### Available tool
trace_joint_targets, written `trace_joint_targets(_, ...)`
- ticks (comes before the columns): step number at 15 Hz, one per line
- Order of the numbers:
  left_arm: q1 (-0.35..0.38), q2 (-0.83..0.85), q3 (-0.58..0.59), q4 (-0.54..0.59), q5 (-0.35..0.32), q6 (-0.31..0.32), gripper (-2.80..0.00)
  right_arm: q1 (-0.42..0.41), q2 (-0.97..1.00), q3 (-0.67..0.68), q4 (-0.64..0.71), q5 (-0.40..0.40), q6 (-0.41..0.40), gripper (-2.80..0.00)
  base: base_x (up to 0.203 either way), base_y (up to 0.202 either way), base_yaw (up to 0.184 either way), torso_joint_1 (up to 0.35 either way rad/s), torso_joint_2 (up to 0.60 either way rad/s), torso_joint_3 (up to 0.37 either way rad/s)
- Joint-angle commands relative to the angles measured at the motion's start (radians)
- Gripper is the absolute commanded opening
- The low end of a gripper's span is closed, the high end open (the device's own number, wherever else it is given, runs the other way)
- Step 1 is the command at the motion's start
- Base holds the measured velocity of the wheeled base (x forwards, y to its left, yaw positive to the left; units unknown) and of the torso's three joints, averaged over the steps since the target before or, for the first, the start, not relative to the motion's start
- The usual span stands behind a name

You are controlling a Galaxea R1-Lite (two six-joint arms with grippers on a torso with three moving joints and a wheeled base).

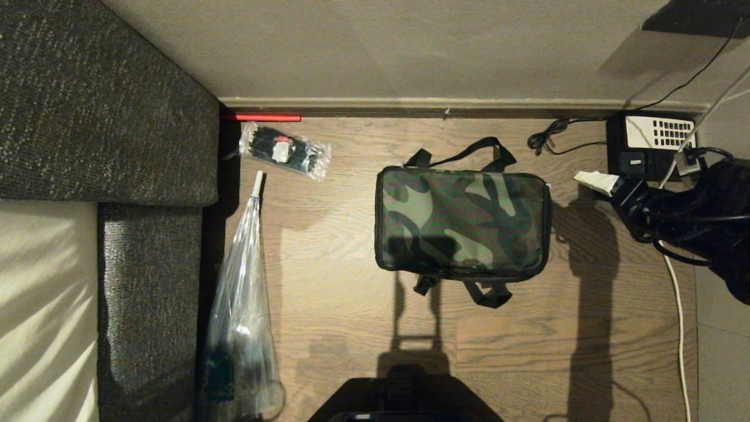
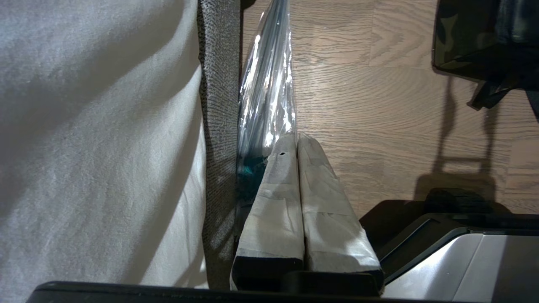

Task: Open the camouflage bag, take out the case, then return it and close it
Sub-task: Open the top of the storage box

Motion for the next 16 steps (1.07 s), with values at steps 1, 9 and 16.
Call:
trace_joint_targets(1,0.000,0.000,0.000,0.000,0.000,0.000,-2.80,0.010,-0.065,0.028,0.057,0.029,0.050,0.00,0.000,0.000,0.000,0.000,0.00,0.000)
trace_joint_targets(9,0.000,0.000,0.000,0.000,0.000,0.000,-2.80,0.127,-0.020,0.013,0.137,0.043,0.096,0.00,0.000,0.000,0.000,0.000,0.00,0.000)
trace_joint_targets(16,0.000,0.000,0.000,0.000,0.002,0.000,-2.80,0.143,0.014,-0.008,0.212,0.067,0.114,0.00,0.000,0.000,0.000,0.000,0.00,0.000)
